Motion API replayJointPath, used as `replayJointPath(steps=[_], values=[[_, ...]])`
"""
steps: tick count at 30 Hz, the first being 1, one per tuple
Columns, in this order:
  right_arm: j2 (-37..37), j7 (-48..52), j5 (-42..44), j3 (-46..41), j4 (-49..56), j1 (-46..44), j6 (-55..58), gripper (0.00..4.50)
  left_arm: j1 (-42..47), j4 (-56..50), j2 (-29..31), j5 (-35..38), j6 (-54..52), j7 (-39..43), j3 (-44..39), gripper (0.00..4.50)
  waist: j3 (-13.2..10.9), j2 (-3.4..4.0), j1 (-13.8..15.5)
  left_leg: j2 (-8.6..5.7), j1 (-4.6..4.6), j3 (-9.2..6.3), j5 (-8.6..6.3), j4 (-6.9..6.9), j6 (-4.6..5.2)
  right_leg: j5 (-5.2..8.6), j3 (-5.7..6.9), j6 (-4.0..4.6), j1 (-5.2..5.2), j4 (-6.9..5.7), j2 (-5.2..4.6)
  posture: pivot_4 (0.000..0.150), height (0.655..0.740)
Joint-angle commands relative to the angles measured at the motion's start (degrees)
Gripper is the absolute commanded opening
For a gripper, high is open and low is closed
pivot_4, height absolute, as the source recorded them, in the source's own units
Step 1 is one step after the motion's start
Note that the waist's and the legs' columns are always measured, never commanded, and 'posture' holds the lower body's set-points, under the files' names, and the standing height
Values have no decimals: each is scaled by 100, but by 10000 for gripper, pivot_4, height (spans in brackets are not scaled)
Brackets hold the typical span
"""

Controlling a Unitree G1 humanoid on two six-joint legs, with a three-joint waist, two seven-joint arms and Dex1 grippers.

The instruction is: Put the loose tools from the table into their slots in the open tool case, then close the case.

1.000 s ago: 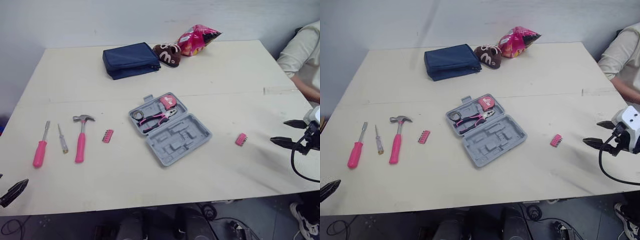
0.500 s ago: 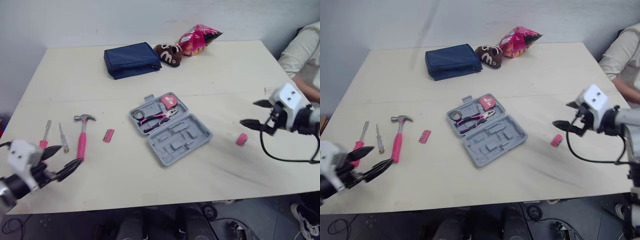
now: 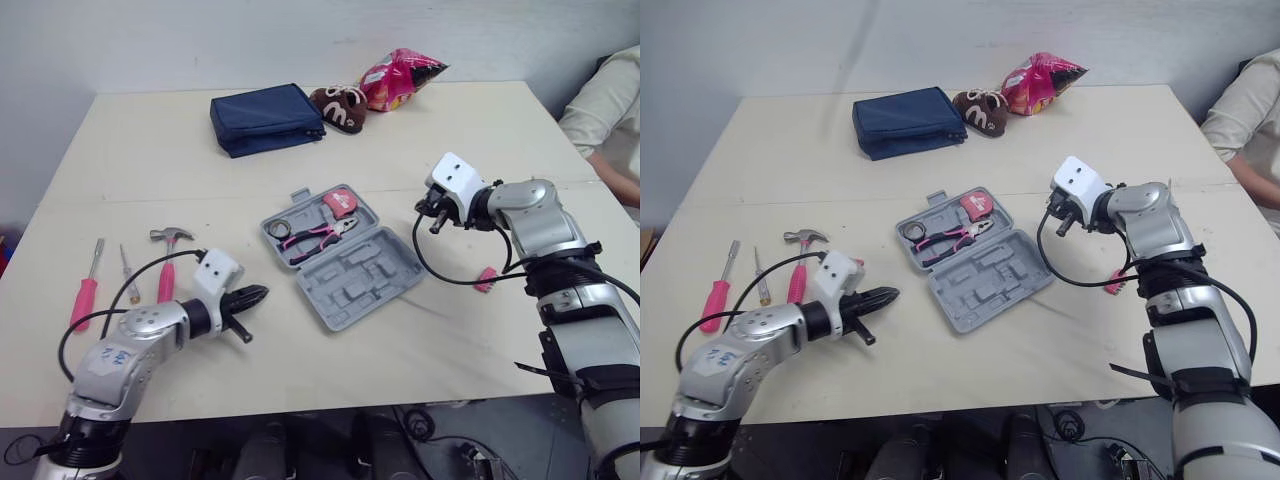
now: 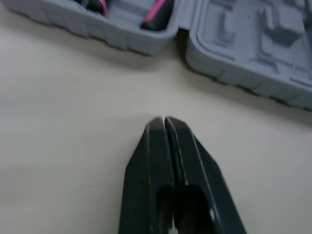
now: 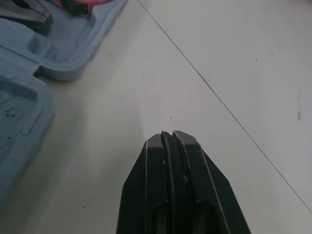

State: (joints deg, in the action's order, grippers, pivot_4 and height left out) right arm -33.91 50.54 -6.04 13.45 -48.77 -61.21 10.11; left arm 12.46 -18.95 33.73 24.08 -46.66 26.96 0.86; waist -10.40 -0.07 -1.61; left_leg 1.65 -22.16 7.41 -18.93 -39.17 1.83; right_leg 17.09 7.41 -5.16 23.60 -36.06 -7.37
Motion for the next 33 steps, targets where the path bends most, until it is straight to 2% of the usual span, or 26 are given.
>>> replayJointPath(steps=[1, 7, 11, 13, 16, 19, 27, 33], values=[[257, -68, -121, 18, -465, -222, -378, 0, 280, 187, -194, -159, 129, -44, 140, 197, 0, 1, -4, 3, -1, -1, 1, 2, -2, 0, 1, 0, 0, 1, 2, 1500, 7400], [630, -101, -245, -17, -852, -259, -725, 0, 600, 472, -579, -354, 263, -9, 421, 197, 0, 1, -7, 1, -2, -3, 2, 4, -4, 0, 2, 1, 1, -1, 2, 1500, 7400], [749, 72, -106, -120, -564, -17, -764, 0, 891, 712, -844, -463, 329, -25, 527, 197, 0, 1, -6, 2, 0, -7, 3, 1, -4, 0, 0, 1, -3, -2, 1, 1500, 7400], [721, 458, 81, -179, -136, 271, -811, 0, 1015, 811, -871, -496, 277, 53, 578, 197, 0, 1, 9, 1, 0, -9, 3, 1, -5, 0, 1, 1, -4, -3, 1, 1500, 7400], [598, 1291, 603, -261, 1120, 1085, -779, 0, 1040, 852, -692, -584, 385, 350, 684, 197, 1, 0, 28, -1, -2, -24, 3, 1, -5, 1, 7, 1, -12, 4, 1, 1500, 7400], [342, 1546, 707, -229, 2059, 1851, -631, 0, 923, 813, -462, -620, 507, 692, 762, 197, 1, 0, 6, -2, 1, -26, 3, 1, -5, 0, 10, 0, -18, 6, 1, 1500, 7400], [-72, 1513, 1333, -631, 4349, 3325, 737, 0, 525, 523, 203, -650, 942, 1670, 917, 197, 2, 2, 17, 6, 9, -24, 4, 5, -13, 3, 8, 5, -17, 3, 3, 1500, 7400], [-136, 1090, 1655, -932, 5361, 4097, 1639, 0, 266, 370, 324, -685, 1044, 1907, 954, 197, 4, 0, 26, 2, 10, -27, 4, 0, -12, 3, 8, 5, -21, 3, -5, 1500, 7400]])
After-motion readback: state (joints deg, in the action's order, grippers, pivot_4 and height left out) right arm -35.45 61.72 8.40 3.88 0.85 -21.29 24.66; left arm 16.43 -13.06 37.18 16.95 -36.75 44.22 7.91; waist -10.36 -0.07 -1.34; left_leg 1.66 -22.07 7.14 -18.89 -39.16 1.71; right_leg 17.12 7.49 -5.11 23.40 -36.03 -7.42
